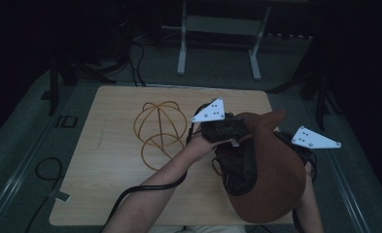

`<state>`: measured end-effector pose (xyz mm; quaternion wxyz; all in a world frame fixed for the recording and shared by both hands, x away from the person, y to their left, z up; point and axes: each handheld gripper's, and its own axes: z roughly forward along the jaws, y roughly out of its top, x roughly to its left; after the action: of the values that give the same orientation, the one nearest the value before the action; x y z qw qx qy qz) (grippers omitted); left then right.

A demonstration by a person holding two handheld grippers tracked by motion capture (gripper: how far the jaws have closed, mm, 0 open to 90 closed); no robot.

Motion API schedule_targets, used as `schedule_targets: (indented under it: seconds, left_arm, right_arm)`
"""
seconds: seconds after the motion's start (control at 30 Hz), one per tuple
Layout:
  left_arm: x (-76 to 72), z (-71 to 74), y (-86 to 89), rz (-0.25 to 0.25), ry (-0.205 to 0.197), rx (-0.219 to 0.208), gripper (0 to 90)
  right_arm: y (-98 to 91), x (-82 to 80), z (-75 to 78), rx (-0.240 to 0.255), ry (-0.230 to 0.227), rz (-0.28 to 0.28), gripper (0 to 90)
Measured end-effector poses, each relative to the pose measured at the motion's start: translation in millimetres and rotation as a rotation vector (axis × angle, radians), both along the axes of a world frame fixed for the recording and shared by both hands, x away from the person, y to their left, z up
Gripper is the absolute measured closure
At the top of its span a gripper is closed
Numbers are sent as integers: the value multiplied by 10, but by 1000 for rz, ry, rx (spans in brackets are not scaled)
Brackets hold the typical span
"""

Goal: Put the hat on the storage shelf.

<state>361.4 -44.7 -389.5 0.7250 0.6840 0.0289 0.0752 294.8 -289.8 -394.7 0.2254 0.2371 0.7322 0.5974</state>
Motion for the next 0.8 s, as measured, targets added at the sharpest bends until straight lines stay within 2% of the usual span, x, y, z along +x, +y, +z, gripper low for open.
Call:
schedule_targets:
  seconds: [0.03,0.13,0.17,0.2,0.23,0.3,0.47,0.63,0.7,0.8]
  left_arm:
    - [8,-1,0,-8,10,-4,855]
    - [5,0,-1,-14,15,-9,855]
    - [2,-2,-6,-15,17,-9,856]
    - [2,-2,-6,-15,17,-9,855]
    - [4,-3,-10,-23,21,-12,855]
    - [-2,2,-11,-17,15,-16,855]
    - [2,14,6,-14,-4,-20,847]
    - [-7,33,22,10,-18,4,724]
    - [-22,46,17,24,-33,13,630]
    - [-54,63,10,30,-52,26,601]
  right_arm:
    - [11,-5,2,1,-9,-19,590]
    - [19,-5,6,10,-10,-32,626]
    - [26,-11,9,15,-13,-61,706]
    - [26,-11,9,15,-13,-61,706]
    - [26,-9,11,18,-9,-69,821]
    - [25,-11,15,25,-5,-88,884]
    - [20,-19,27,44,4,-100,900]
    - [-32,-16,34,61,10,-115,900]
    - [-91,-22,44,98,8,-121,900]
    - [-132,-37,74,114,3,-132,900]
